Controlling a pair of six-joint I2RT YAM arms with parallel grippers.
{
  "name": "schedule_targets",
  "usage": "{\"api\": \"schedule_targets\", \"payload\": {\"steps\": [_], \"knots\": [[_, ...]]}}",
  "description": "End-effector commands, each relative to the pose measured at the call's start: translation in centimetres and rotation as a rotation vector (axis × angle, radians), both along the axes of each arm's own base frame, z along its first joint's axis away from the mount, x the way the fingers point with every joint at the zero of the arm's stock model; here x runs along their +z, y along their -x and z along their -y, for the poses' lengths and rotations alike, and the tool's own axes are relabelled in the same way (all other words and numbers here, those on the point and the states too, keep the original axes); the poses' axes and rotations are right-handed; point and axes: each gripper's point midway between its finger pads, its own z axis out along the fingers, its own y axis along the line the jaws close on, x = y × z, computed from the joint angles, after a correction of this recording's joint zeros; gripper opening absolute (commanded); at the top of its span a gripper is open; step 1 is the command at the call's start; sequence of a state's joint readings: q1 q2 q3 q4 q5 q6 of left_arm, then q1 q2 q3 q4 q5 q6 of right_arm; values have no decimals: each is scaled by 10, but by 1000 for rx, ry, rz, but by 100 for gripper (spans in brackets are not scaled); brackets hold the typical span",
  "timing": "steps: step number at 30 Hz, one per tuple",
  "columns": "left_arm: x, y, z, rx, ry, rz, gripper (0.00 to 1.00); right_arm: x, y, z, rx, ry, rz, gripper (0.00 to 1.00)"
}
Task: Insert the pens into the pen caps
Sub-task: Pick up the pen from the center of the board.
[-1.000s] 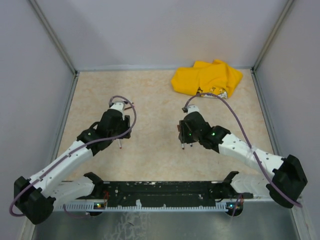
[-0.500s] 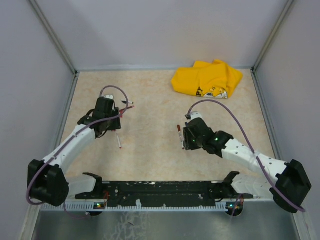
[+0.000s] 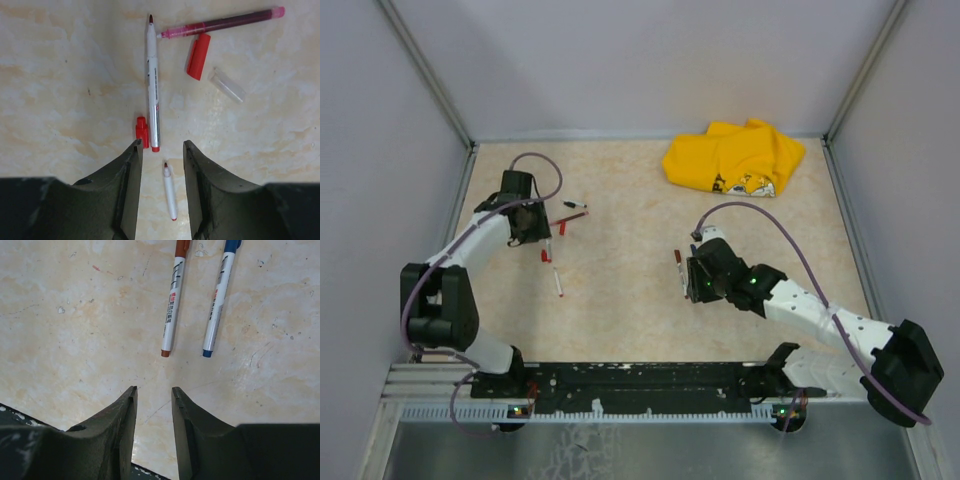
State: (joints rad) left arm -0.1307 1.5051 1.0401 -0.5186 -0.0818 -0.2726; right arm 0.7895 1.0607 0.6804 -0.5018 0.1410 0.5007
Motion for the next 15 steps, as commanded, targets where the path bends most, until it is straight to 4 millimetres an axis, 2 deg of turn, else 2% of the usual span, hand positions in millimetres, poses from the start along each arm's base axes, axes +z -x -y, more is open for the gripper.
{"api": "schedule_targets", "payload": {"steps": [1,9,15], "knots": [[-9,-14,1,-19,34,-49,43,13,-5,-4,-1,-42,37,34],[-33,-27,2,-37,50,-125,37,9,-3,-5,-8,-57,29,33],[-40,-34,-9,-1,11,-147,35,9,-3,-7,-4,-62,26,32]]}}
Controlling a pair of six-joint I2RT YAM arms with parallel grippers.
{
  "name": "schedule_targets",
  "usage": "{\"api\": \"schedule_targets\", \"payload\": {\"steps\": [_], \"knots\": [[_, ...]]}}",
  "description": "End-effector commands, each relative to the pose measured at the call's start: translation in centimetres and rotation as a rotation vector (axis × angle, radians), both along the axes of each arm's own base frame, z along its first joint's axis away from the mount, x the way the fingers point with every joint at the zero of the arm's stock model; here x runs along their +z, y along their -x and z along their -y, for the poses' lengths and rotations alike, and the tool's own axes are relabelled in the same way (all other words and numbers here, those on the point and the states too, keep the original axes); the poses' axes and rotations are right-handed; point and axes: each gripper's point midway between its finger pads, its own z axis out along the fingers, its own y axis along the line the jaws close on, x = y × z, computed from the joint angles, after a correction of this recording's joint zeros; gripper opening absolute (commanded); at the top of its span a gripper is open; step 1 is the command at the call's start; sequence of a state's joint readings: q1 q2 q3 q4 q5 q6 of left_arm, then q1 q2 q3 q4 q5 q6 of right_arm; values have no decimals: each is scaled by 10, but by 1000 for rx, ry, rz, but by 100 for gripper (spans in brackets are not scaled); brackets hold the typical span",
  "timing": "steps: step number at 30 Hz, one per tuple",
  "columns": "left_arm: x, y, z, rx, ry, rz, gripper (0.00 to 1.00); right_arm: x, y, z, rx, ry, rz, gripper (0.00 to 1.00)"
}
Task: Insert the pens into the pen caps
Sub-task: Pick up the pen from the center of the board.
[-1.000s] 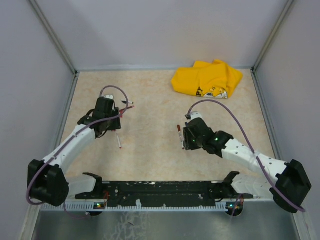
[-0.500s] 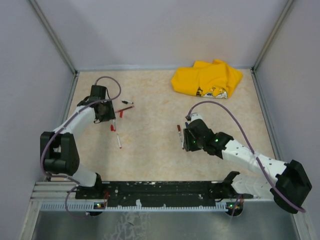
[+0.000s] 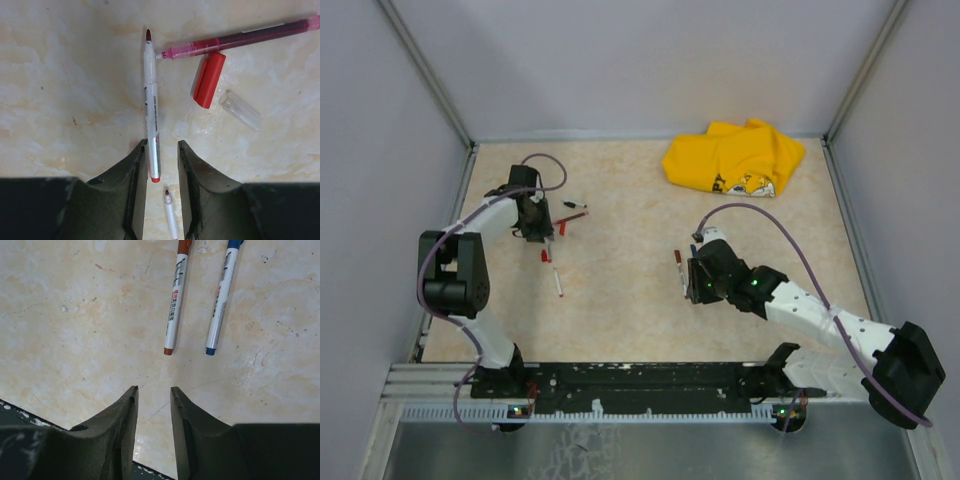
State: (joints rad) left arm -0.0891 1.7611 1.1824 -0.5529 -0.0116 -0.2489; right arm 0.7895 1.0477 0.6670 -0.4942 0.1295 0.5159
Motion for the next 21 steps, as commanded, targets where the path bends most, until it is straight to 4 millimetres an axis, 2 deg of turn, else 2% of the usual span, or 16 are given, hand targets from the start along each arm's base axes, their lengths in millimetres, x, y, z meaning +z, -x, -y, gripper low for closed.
{"api": "schedule_targets", "payload": {"steps": [1,16,21], "knots": [[4,-10,-9,14,-30,5,35,10,-6,-6,1,-43,33,32],[-14,-18,-14,21,-60,-43,33,8,-2,-7,5,-55,18,29],[-24,-14,-15,18,-64,-81,30,9,-1,-7,6,-58,18,29]]}}
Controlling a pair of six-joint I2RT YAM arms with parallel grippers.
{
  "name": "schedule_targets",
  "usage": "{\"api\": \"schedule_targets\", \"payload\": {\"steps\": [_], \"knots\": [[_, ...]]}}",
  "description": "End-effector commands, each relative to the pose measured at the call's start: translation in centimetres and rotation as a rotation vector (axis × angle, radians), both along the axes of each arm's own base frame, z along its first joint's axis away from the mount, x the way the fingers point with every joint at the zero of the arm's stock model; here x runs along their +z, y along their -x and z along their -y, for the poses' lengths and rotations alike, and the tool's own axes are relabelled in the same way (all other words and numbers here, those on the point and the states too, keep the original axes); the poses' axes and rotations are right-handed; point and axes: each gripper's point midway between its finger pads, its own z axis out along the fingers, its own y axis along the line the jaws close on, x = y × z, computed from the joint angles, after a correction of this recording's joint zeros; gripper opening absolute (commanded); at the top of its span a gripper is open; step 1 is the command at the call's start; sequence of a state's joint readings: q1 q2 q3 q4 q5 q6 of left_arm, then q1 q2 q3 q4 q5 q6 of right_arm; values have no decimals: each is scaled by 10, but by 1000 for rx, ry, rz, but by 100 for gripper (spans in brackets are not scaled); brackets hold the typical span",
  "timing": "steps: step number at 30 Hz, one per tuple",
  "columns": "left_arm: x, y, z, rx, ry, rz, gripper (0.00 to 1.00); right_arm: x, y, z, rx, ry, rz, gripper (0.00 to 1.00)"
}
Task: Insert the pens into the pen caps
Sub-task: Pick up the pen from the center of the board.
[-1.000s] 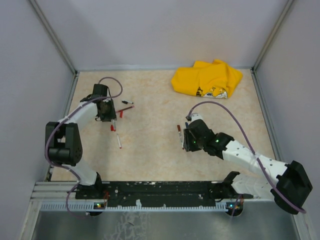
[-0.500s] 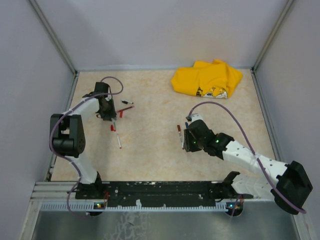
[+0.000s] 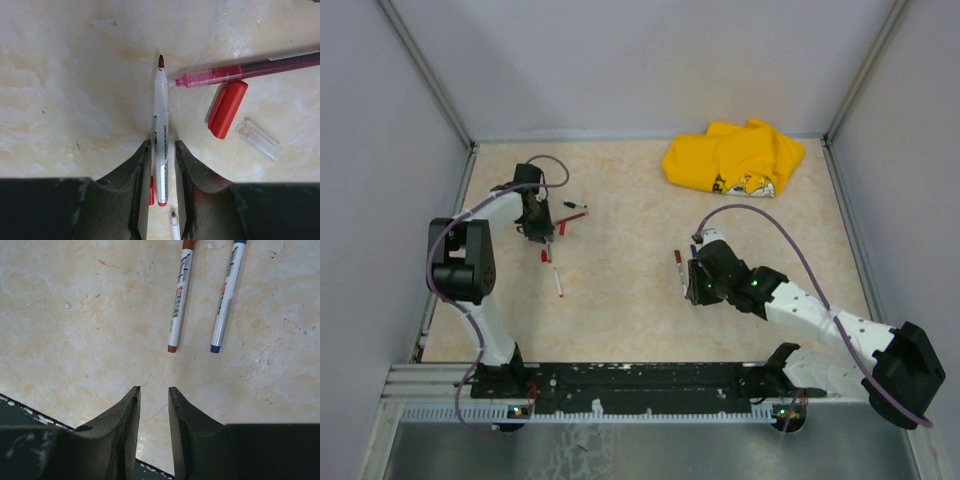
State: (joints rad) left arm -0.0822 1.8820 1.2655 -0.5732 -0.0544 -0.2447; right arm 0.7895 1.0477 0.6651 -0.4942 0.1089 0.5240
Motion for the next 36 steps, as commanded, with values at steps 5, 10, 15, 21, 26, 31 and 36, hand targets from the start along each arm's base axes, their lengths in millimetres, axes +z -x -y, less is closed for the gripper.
{"api": "schedule_targets", "payload": {"steps": [5,10,15,21,26,31,36], "knots": [[-7,3,-8,3,-31,-45,28,15,-5,-5,1,-48,39,29],[-9,6,-6,-6,-23,-52,23,18,-4,-4,2,-51,43,29],[2,1,-1,-18,7,-15,21,26,-1,-4,12,-68,51,29],[28,-6,7,-25,54,66,19,37,-1,1,0,-72,74,29],[56,-8,17,-67,109,148,18,49,-2,5,-12,-80,108,29],[99,-3,32,-129,186,268,18,57,-1,4,-2,-107,127,29],[145,22,70,-230,380,405,18,72,-2,-9,18,-201,161,29]]}}
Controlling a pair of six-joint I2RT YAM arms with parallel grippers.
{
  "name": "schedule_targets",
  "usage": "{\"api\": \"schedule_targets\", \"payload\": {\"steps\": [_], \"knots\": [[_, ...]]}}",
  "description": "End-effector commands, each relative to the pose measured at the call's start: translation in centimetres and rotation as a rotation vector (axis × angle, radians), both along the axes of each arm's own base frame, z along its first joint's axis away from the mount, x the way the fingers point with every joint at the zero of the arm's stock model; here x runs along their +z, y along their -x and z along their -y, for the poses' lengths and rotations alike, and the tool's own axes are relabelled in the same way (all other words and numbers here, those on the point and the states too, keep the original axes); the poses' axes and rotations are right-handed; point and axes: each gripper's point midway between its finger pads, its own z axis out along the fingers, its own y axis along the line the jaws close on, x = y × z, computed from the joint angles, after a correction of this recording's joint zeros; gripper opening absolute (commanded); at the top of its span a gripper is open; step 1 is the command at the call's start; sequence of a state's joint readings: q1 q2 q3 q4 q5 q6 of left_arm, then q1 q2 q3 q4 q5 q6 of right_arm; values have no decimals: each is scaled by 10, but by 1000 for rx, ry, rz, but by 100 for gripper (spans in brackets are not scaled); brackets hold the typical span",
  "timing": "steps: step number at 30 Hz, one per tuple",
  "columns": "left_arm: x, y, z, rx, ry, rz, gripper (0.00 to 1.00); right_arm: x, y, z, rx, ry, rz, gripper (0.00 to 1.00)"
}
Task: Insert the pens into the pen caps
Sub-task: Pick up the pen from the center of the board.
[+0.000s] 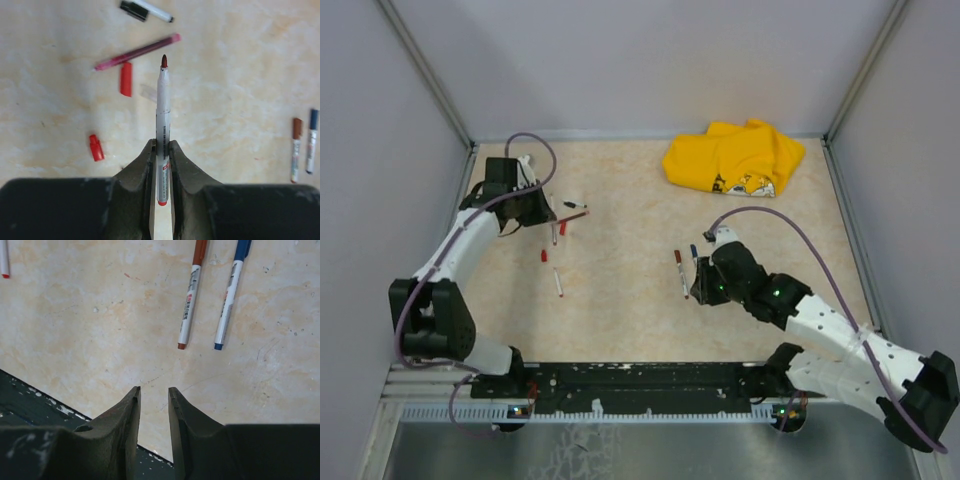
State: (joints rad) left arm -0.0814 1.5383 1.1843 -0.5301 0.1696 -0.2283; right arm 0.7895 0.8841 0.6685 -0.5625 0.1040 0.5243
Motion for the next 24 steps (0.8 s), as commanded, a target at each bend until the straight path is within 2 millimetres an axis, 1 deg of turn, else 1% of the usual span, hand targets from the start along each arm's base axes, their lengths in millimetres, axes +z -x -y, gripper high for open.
{"api": "schedule_targets", "payload": {"steps": [1,4,8,9,11,14,15,16,17,21,24], "knots": [[47,20,45,-140,206,147,18,43,-12,-20,16,-150,101,30],[78,45,87,-232,306,233,18,55,-14,-32,18,-244,126,31],[116,85,147,-339,431,327,18,73,-18,-40,-25,-386,174,36],[120,95,160,-364,464,330,18,77,-18,-42,-31,-421,187,37],[126,113,181,-392,521,334,17,88,-16,-45,-36,-487,217,41],[136,136,207,-433,599,343,17,105,-11,-48,-38,-568,277,43],[139,142,215,-441,611,347,17,115,-8,-48,-36,-603,310,43],[141,152,225,-462,616,349,17,122,-6,-48,-36,-632,336,43],[144,157,231,-465,621,355,17,128,-4,-49,-33,-660,358,43],[155,171,245,-467,649,393,17,151,5,-51,2,-785,429,44],[162,178,251,-463,672,414,17,160,11,-54,36,-842,448,44]]}}
